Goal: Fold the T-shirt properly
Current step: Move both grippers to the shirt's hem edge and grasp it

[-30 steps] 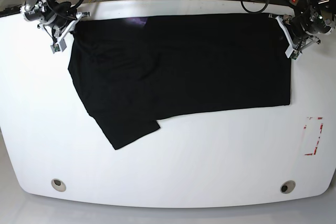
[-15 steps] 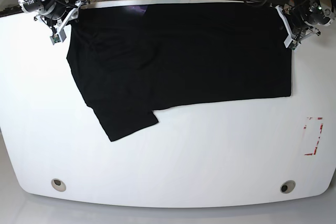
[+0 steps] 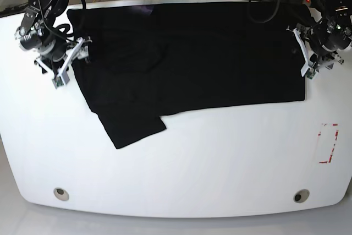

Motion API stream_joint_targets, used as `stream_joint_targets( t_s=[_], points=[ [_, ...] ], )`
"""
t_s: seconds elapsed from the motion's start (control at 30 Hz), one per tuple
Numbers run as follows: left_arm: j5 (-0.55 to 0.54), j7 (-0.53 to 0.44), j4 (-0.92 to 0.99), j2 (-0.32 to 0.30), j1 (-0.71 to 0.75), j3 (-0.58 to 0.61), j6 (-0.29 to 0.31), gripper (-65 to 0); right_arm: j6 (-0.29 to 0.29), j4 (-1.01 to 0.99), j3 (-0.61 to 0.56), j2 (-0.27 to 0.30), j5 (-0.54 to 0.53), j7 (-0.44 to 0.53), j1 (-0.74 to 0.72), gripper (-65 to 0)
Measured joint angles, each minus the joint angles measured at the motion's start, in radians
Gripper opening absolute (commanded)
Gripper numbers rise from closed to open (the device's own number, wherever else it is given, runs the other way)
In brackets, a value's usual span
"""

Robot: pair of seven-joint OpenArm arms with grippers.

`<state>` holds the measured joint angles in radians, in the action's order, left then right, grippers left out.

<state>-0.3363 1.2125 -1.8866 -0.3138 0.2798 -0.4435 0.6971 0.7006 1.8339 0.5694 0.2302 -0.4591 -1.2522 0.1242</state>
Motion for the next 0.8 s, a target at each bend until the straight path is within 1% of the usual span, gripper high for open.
stream_joint_targets(
  t_s=[0.2,0.23,0.27,0.33,0.47,0.57,0.6,0.67,0.73,0.8],
  points=[
    [0.004,-0.001,0.002,0.001,-0.118,0.001,0.0,-27.1,-0.009,-0.23,-0.061,0.052,0.02,0.023,-0.209,-14.3],
    [0.024,-0.001,0.006,0.004,-0.14,0.002,0.001,-27.1,0.0,-0.279,-0.074,0.063,0.015,0.037,-0.241,-14.3],
    [0.05,-0.001,0.01,0.007,-0.166,0.001,0.001,-27.1,-0.008,-0.323,-0.097,0.073,0.022,0.051,-0.274,-14.3],
    [0.124,0.0,0.032,0.01,-0.219,0.001,0.0,-27.1,-0.008,-0.402,-0.13,0.089,0.024,0.087,-0.331,-14.3],
    [0.249,-0.002,0.119,0.042,-0.348,-0.002,0.0,-27.1,-0.001,-0.579,-0.241,0.124,0.014,0.214,-0.44,-14.3],
    [0.304,-0.003,0.198,0.058,-0.432,0.001,0.0,-27.1,-0.005,-0.727,-0.311,0.135,0.061,0.301,-0.521,-14.3],
    [0.326,-0.011,0.229,0.058,-0.457,0.001,0.002,-27.1,-0.004,-0.785,-0.338,0.14,0.071,0.349,-0.544,-14.3],
    [0.36,-0.044,0.282,0.056,-0.495,-0.001,0.0,-27.1,-0.002,-0.875,-0.372,0.145,0.11,0.412,-0.585,-14.3],
    [0.369,-0.098,0.326,0.056,-0.513,-0.004,0.0,-27.1,-0.01,-0.964,-0.407,0.145,0.154,0.477,-0.624,-14.1],
    [0.385,-0.135,0.367,0.061,-0.52,-0.003,0.0,-27.1,-0.009,-1.059,-0.437,0.144,0.174,0.554,-0.662,-14.1]
  ],
)
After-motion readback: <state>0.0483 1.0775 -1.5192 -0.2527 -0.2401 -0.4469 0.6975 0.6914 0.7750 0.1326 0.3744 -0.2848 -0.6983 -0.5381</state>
